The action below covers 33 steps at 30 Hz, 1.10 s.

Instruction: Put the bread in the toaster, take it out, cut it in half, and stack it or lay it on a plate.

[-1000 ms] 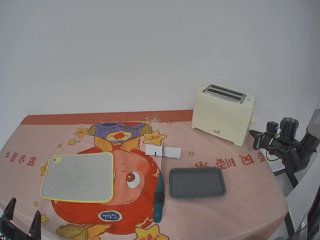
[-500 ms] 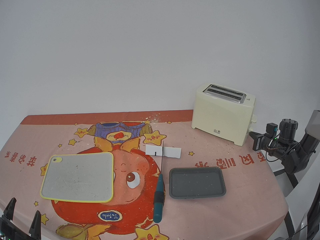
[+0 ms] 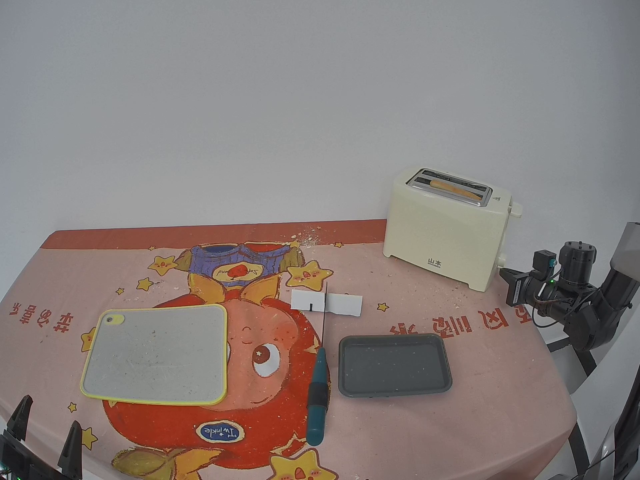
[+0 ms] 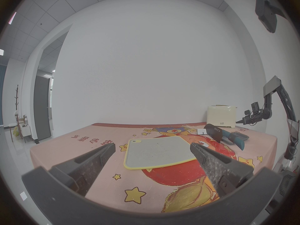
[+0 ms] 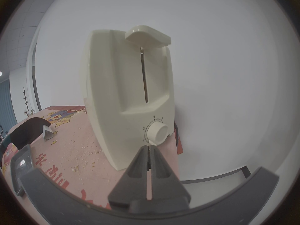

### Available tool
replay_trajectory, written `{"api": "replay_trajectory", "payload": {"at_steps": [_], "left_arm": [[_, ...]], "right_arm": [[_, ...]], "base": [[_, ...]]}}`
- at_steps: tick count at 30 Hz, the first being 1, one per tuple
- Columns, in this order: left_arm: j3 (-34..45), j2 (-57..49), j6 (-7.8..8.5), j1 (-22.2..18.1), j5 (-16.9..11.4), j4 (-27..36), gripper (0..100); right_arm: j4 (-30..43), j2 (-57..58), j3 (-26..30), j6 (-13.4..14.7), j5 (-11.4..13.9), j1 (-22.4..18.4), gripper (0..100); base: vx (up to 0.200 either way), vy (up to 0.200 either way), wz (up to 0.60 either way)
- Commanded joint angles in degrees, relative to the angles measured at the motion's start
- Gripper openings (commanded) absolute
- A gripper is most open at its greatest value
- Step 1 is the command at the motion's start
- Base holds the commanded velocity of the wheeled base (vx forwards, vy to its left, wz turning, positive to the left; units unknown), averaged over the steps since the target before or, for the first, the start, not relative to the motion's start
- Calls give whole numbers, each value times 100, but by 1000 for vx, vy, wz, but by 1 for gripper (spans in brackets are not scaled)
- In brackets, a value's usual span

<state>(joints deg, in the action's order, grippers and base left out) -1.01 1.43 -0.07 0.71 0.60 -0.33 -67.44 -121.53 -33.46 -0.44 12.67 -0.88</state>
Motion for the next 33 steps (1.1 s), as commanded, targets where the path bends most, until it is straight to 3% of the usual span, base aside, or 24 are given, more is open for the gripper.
{"api": "replay_trajectory", "payload": {"at_steps": [1, 8, 14, 19, 25, 30, 33], "left_arm": [[101, -2, -1, 0, 2, -2, 100], [101, -2, -1, 0, 2, -2, 100], [101, -2, -1, 0, 2, -2, 100], [101, -2, -1, 0, 2, -2, 100], [101, -2, -1, 0, 2, -2, 100], [101, -2, -1, 0, 2, -2, 100], [101, -2, -1, 0, 2, -2, 100]], "right_arm": [[-15, 507, 332, 0, 8, 61, 0], [222, 1606, 604, 9, 17, 44, 0], [1022, 2582, 464, 35, 25, -114, 0], [1875, 3109, -64, 26, 69, -44, 0], [3606, 3566, -1101, 18, 96, 756, 0], [4520, 3258, -2041, -9, 78, 1266, 0], [4661, 3074, -2305, -44, 61, 1336, 0]], "base": [[0, 0, 0], [0, 0, 0], [0, 0, 0], [0, 0, 0], [0, 0, 0], [0, 0, 0], [0, 0, 0]]}}
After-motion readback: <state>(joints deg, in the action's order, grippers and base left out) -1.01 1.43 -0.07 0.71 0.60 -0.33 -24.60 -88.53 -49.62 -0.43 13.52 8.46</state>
